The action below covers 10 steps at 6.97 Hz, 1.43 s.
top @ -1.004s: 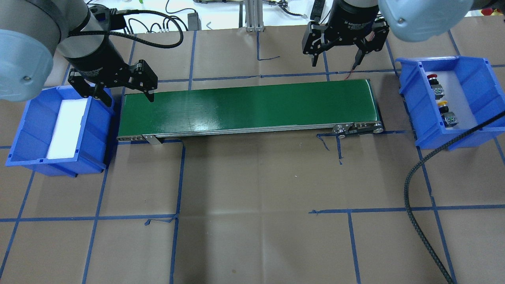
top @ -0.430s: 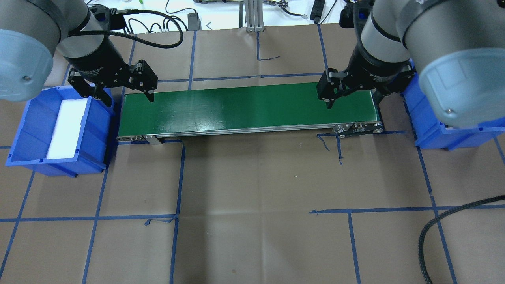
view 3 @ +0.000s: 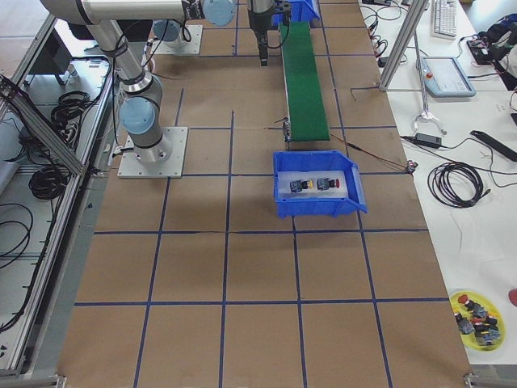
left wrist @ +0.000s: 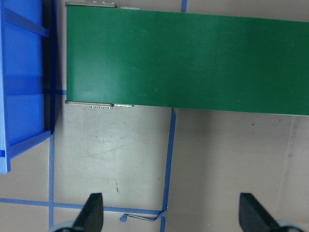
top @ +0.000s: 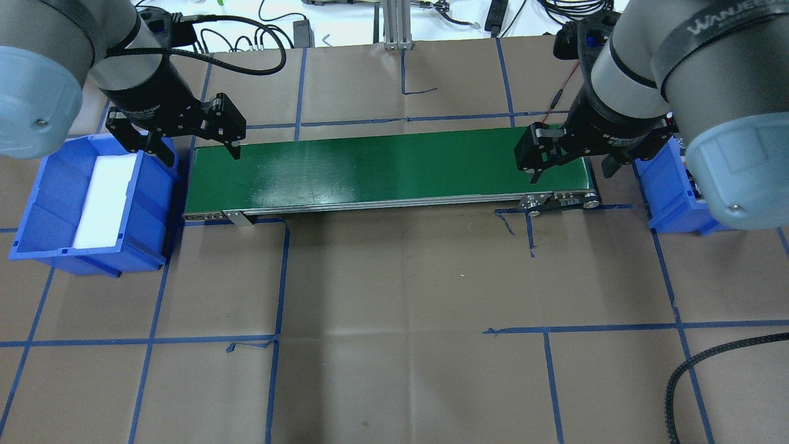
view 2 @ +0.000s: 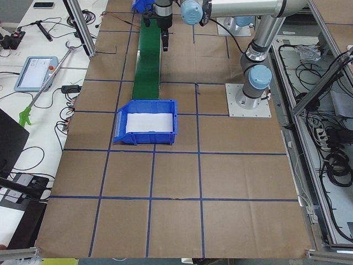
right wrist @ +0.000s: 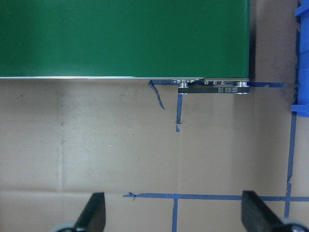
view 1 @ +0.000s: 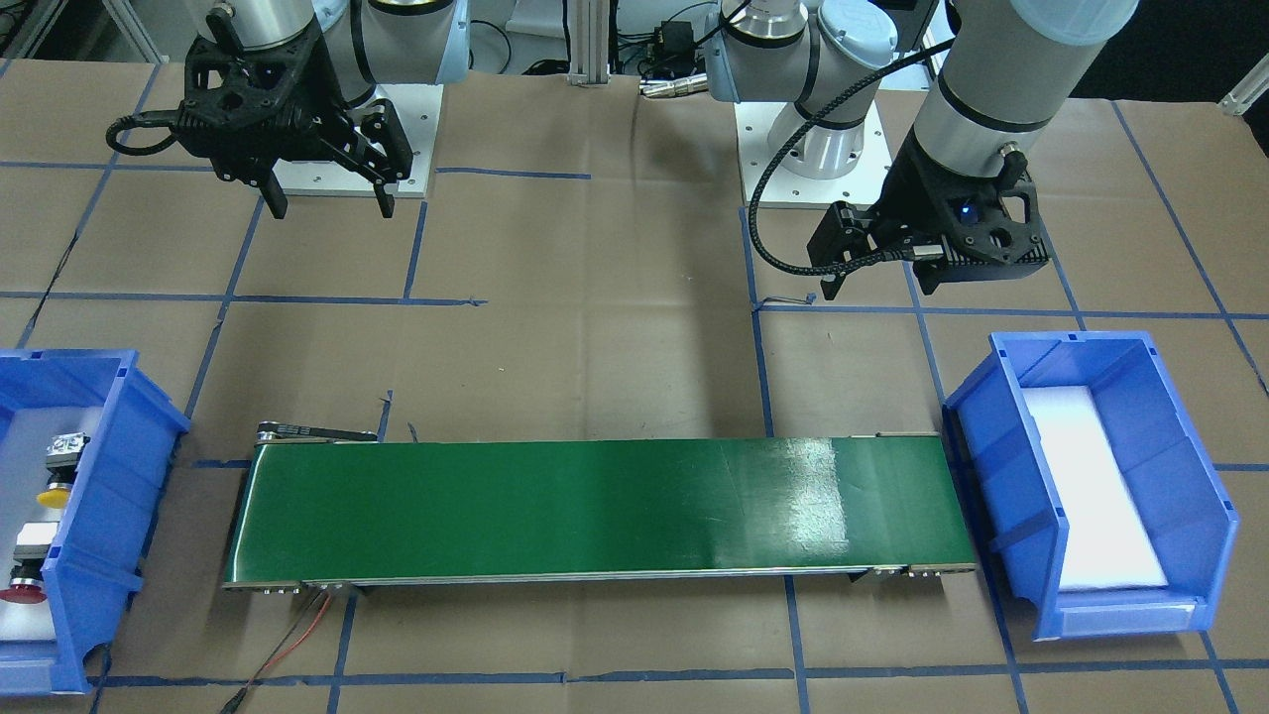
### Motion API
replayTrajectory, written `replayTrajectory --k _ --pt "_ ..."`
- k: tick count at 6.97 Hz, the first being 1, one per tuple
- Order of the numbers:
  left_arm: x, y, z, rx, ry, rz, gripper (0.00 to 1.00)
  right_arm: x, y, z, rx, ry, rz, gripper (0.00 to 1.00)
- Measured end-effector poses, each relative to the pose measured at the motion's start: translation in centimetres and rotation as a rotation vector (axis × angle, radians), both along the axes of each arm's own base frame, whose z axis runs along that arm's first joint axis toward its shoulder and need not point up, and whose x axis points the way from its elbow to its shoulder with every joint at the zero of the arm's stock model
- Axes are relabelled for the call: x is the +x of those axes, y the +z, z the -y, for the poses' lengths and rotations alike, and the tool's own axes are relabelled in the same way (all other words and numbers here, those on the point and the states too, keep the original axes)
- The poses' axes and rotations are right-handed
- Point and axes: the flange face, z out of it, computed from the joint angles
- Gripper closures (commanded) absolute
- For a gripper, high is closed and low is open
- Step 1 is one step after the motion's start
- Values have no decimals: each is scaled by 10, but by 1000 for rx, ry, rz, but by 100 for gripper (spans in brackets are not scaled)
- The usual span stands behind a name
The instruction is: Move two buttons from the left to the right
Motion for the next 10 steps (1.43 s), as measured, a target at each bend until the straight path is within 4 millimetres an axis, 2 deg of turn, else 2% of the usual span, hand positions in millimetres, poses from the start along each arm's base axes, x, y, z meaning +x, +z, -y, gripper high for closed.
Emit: replayTrajectory --k 4,10 --pt "0 0 0 0 0 -1 0 1 6 17 -5 -1 3 0" --pt "0 0 0 0 0 -1 0 1 4 20 -3 -5 3 0"
